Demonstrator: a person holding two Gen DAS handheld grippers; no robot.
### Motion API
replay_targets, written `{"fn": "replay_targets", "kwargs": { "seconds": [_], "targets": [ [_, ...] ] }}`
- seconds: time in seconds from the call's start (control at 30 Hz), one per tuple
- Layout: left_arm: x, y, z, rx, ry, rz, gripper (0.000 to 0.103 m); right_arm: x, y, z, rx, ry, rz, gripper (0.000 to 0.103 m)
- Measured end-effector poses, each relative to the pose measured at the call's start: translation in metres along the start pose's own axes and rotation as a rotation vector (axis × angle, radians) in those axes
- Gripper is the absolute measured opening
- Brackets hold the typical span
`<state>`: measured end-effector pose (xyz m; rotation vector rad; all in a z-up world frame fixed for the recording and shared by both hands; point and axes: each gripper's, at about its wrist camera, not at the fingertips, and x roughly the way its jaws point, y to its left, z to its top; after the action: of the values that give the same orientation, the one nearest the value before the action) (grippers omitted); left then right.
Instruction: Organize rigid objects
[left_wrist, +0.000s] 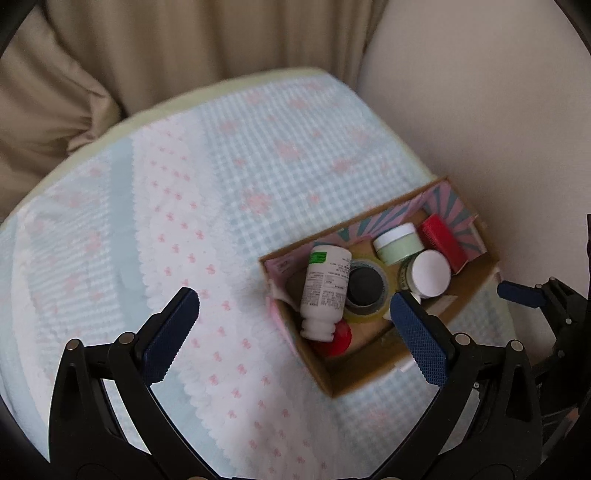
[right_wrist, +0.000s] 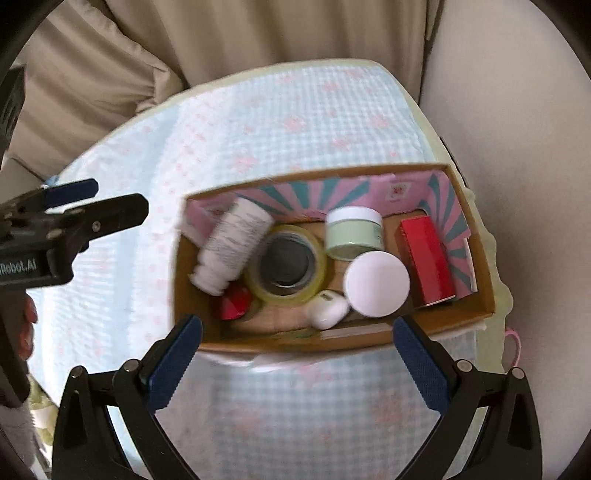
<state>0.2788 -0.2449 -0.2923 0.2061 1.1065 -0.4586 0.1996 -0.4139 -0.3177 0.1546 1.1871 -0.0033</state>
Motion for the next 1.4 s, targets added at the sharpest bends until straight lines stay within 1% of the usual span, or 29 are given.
{"fn": "replay_targets", "kwargs": {
  "seconds": [0.03, 0.13, 0.23, 0.27, 0.33, 0.43, 0.53, 0.63, 0.73, 0.83, 0.93, 1.03, 1.07, 1.17, 1.4],
  "targets": [
    [-0.011, 0.004, -0.002, -0.008, -0.014, 0.007, 0.103, -0.013, 0.008, 0.0, 0.002, -0.015, -0.005, 0.103],
    [-0.065, 0.023, -0.011, -0.048, -0.088, 0.024, 0.103, -0.049, 0.037, 0.001, -0.01, -0.064, -0.014, 0.103],
    [-0.123, 0.045, -0.024, -0.074, -0.162, 0.059, 0.103, -0.088, 0.071, 0.002, -0.043, -0.114, -0.012, 0.103],
    [-0.15, 0.055, -0.03, -0.085, -0.196, 0.075, 0.103, -0.099, 0.08, 0.003, -0.053, -0.13, -0.008, 0.103],
    [-0.185, 0.068, -0.039, -0.105, -0.242, 0.092, 0.103, -0.125, 0.101, 0.004, -0.068, -0.168, -0.003, 0.103],
    [-0.255, 0.088, -0.056, -0.131, -0.351, 0.131, 0.103, -0.177, 0.138, 0.004, -0.092, -0.261, 0.005, 0.103],
    [-0.309, 0.1, -0.073, -0.143, -0.436, 0.187, 0.103, -0.222, 0.165, -0.001, -0.112, -0.354, 0.012, 0.103],
    [-0.351, 0.109, -0.094, -0.152, -0.507, 0.237, 0.103, -0.263, 0.19, -0.008, -0.127, -0.446, 0.015, 0.103],
    [-0.378, 0.115, -0.111, -0.169, -0.552, 0.263, 0.103, -0.294, 0.208, -0.017, -0.132, -0.523, 0.018, 0.103],
    [-0.403, 0.12, -0.131, -0.201, -0.592, 0.262, 0.103, -0.317, 0.222, -0.03, -0.145, -0.598, -0.011, 0.103],
    [-0.421, 0.121, -0.15, -0.216, -0.644, 0.267, 0.103, -0.331, 0.234, -0.048, -0.173, -0.675, -0.052, 0.103],
    [-0.431, 0.119, -0.165, -0.221, -0.702, 0.297, 0.103, -0.336, 0.241, -0.064, -0.186, -0.717, -0.081, 0.103],
    [-0.434, 0.118, -0.17, -0.221, -0.723, 0.314, 0.103, -0.338, 0.244, -0.068, -0.19, -0.728, -0.092, 0.103],
    [-0.44, 0.115, -0.175, -0.217, -0.754, 0.32, 0.103, -0.338, 0.246, -0.074, -0.19, -0.744, -0.094, 0.103],
    [-0.447, 0.11, -0.18, -0.206, -0.782, 0.331, 0.103, -0.347, 0.244, -0.078, -0.165, -0.768, -0.099, 0.103]
  ]
}}
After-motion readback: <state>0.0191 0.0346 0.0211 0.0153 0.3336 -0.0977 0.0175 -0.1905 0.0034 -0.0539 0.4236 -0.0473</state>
